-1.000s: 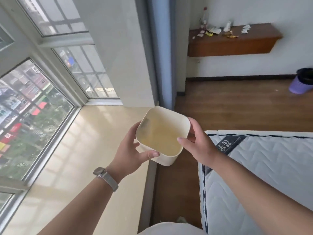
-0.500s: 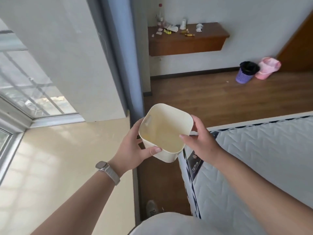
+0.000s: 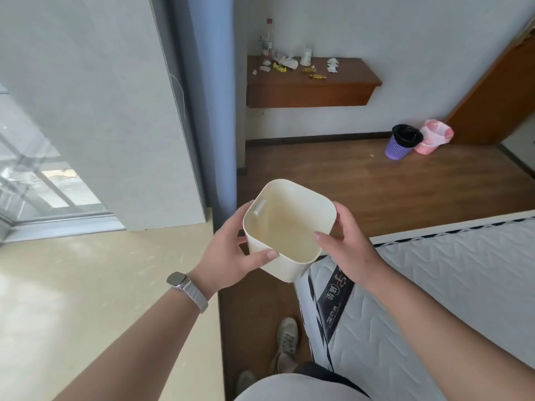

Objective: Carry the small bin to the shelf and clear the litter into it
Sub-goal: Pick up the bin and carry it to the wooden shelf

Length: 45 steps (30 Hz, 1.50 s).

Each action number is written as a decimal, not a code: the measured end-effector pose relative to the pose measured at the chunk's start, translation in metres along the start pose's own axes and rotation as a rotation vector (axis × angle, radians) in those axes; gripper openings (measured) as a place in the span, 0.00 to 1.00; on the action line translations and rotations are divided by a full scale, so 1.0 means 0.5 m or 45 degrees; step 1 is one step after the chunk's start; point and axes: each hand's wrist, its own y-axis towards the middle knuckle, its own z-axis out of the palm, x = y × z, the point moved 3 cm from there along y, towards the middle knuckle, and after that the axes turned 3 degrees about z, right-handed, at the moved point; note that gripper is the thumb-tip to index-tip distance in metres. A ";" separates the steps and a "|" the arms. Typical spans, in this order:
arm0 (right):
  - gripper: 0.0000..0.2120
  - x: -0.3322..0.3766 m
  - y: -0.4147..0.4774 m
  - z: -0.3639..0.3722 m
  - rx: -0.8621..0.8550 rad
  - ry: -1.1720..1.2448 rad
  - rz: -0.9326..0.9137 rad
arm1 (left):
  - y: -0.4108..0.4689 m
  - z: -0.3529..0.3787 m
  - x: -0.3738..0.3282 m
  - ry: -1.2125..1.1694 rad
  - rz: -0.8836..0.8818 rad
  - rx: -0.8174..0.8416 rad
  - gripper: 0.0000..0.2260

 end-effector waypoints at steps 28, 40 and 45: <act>0.31 -0.047 0.491 -0.304 -0.028 0.209 -0.036 | 0.569 0.142 0.019 0.185 -0.030 0.089 0.36; 0.28 -0.056 0.547 -0.397 -0.248 0.303 0.016 | 0.753 0.205 0.033 0.142 0.145 0.288 0.38; 0.26 -0.051 0.610 -0.424 -0.391 0.193 0.113 | 0.865 0.218 0.083 0.101 0.156 0.414 0.37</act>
